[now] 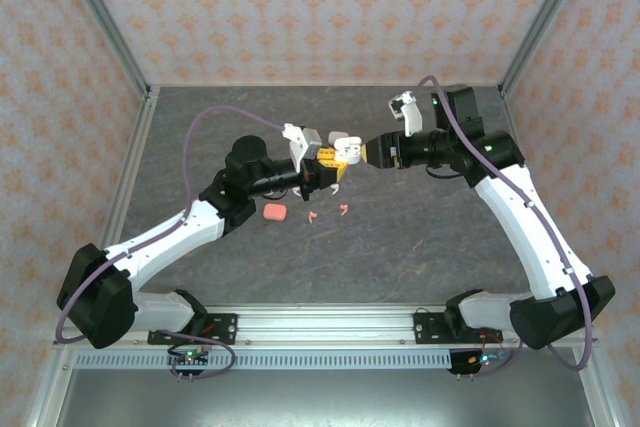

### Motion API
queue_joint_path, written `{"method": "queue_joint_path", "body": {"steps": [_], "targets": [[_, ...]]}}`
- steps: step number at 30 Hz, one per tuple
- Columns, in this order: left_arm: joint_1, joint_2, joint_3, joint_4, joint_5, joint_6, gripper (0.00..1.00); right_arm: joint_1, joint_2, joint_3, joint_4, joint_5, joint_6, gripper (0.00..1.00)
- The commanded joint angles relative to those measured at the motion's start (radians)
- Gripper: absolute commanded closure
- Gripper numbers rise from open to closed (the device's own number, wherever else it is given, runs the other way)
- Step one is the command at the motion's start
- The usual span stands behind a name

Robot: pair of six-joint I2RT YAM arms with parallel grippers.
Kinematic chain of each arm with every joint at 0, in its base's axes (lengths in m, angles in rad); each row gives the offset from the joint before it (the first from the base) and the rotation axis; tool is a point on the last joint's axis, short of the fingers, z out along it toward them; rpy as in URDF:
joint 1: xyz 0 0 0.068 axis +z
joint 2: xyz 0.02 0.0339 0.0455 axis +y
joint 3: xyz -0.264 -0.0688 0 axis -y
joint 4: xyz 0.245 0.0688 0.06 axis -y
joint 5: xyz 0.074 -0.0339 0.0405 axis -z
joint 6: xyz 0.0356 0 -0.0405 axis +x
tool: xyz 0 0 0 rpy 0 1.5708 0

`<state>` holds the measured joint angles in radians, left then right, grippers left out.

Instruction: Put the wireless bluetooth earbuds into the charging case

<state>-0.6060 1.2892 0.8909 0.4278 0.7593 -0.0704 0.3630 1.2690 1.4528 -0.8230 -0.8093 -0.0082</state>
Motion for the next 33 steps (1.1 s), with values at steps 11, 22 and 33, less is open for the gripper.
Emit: {"method": "queue_joint_path", "body": {"steps": [11,22,33], "targets": [[0.007,-0.026,0.023,0.009,0.002,0.020,1.00,-0.006,0.009,0.032,0.034,0.051,0.016,0.46],[0.006,-0.026,0.028,-0.001,0.003,0.028,1.00,-0.016,0.016,0.036,0.038,0.077,0.028,0.45],[0.006,-0.025,0.027,-0.002,-0.034,0.031,1.00,-0.044,-0.020,0.041,0.024,0.064,0.039,0.40]]}}
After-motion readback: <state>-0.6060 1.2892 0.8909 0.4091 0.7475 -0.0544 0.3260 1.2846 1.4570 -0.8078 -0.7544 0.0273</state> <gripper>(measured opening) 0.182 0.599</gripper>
